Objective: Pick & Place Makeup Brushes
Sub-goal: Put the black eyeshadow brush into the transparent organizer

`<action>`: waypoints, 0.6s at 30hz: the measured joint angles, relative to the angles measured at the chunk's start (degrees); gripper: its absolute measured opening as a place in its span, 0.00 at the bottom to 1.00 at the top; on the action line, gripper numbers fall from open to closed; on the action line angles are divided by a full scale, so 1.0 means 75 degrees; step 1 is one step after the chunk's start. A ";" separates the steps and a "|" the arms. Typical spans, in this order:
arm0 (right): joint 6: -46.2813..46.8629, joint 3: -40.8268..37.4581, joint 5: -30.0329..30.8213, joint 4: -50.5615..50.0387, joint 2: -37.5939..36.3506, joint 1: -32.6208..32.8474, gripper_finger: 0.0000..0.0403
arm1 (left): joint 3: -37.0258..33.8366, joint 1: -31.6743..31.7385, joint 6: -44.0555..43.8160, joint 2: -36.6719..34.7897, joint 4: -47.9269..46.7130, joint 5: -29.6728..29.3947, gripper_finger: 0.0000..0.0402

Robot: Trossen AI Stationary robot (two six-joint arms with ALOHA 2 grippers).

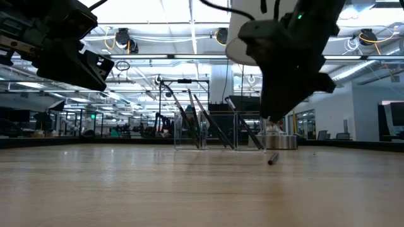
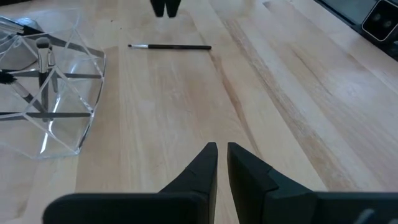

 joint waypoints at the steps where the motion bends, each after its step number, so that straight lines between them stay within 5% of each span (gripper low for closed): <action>1: 0.0077 -0.0102 0.0001 0.0208 0.0000 -0.0061 0.27 | 0.0002 0.0000 0.0003 -0.0002 0.0000 0.0000 0.12; 10: 0.1051 -0.0853 -0.0967 0.0304 0.0003 -0.0730 0.62 | 0.0002 0.0000 0.0006 -0.0002 0.0005 0.0000 0.12; 18: 0.1605 -0.1648 -0.1277 0.0686 -0.0038 -0.0868 0.71 | 0.0002 0.0000 0.0000 0.0000 -0.0058 0.0000 0.12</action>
